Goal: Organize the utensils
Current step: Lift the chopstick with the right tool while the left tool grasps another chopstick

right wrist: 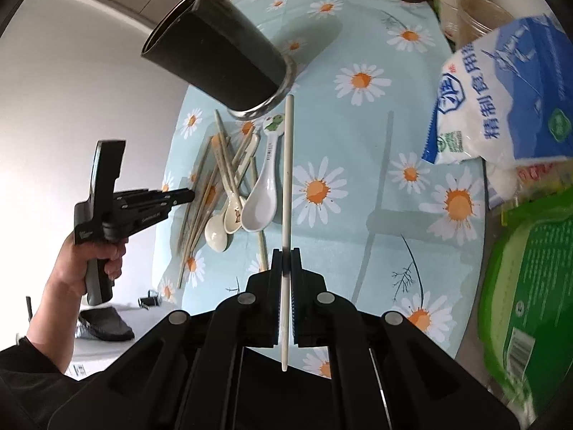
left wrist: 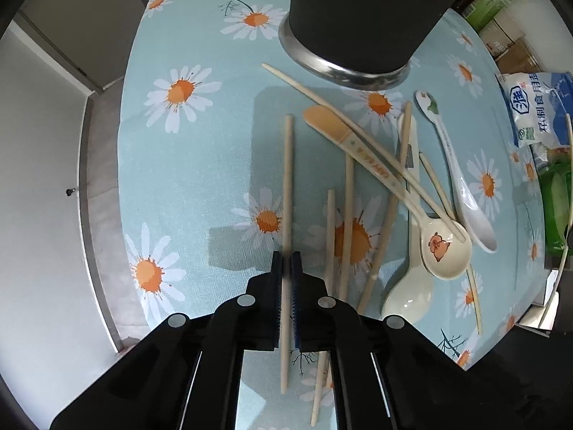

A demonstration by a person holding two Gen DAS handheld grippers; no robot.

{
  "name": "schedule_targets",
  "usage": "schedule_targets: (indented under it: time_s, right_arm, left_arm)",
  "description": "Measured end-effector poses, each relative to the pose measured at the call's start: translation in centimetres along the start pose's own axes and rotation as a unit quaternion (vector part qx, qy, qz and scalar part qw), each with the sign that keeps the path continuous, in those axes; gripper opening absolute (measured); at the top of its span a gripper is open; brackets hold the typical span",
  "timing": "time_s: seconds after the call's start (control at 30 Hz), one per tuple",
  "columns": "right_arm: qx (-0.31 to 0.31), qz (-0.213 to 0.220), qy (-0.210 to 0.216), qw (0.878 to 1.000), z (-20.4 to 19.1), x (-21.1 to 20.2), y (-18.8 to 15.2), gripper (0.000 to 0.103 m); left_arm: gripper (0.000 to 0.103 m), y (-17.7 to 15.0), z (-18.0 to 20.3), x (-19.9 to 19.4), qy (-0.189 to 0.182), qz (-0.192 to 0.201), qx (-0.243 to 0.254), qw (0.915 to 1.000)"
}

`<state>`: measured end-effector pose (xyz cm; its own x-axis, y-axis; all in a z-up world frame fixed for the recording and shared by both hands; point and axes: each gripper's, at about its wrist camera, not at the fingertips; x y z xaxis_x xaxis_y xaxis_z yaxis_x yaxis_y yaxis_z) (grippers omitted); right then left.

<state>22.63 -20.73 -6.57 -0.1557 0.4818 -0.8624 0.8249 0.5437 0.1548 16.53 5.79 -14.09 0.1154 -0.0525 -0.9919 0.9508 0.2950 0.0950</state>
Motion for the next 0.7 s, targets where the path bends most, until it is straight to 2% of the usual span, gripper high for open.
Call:
schedule_targets:
  time_s: [0.33,0.47,0.57,0.7]
  right_arm:
    - [-0.058,-0.028,0.031,0.997,-2.2,2.0,1.2,0.006]
    - [-0.058,-0.035,0.037,0.997,-2.3,2.9,1.5,0.006]
    - [-0.058,-0.037,0.036,0.997,-2.5,3.3,1.4,0.006]
    - [-0.052,-0.026,0.028,0.998,-3.2,3.6,1.3,0.006]
  left_arm:
    - [0.004,-0.4,-1.7,-0.2,-0.008,0.006,-0.058,0.9983]
    - [0.004,-1.9,-1.9,-2.0,-0.01,0.033,-0.083,0.996]
    - [0.004,-3.1,-1.6,-3.7,-0.016,0.055,-0.082,0.995]
    - [0.004,-3.9,-1.3,-5.2,-0.045,0.081,-0.077,0.9927]
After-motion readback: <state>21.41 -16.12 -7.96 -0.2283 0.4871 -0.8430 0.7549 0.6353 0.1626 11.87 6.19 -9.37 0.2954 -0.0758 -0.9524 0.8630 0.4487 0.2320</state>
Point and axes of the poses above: each gripper's, at about its wrist camera, not at the fingertips, and x roughly the way its jaws point, z to its right, y to its top, and after that the axes turned 2 degrees about -y, right-handed
